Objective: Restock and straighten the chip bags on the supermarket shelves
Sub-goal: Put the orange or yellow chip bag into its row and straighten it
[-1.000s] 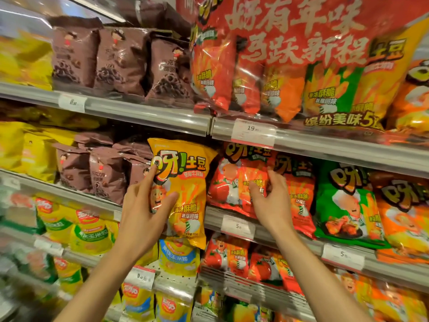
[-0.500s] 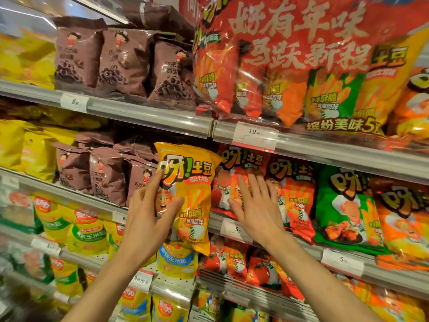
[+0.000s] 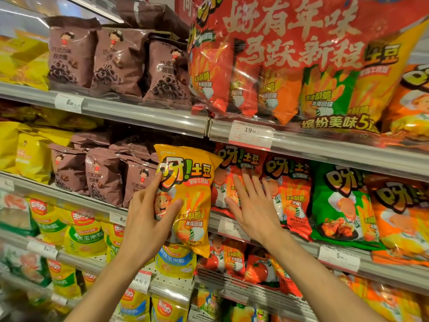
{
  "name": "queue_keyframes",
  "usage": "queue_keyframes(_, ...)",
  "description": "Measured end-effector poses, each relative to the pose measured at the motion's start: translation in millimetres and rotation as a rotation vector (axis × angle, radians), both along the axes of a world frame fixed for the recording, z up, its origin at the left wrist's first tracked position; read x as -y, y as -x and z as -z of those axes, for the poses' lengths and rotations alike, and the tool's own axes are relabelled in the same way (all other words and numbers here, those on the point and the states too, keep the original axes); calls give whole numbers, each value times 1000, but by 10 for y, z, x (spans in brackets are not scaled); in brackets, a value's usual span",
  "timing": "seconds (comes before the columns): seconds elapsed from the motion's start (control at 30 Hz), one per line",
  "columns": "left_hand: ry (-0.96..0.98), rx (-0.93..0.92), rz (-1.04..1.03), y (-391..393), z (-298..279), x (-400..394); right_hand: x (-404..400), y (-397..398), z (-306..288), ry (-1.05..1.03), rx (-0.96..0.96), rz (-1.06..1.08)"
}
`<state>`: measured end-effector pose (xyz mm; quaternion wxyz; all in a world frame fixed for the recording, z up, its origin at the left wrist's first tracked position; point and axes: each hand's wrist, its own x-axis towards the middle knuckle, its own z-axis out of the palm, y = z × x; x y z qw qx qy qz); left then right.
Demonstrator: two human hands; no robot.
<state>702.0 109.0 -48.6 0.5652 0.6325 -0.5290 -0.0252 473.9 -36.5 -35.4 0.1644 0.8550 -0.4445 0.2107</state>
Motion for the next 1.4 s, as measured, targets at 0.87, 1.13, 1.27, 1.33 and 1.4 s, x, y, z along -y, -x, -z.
queue_keyframes(0.87, 58, -92, 337, 1085, 110, 131, -877, 693, -307, -729, 1129, -238)
queue_keyframes(1.13, 73, -83, 451, 1906, 38, 189, -1024, 1530, -340, -660, 1206, -153)
queue_keyframes(1.27, 79, -90, 506, 2376, -46, 189, -1076, 2006, -386, -643, 1281, -135)
queue_keyframes(1.33, 81, -117, 537, 2639, -86, 191, -1088, 2273, -402, -631, 1312, -138)
queue_keyframes(1.4, 54, -116, 551, 2932, -108, 204, -1092, 2581, -403, -616, 1311, -137)
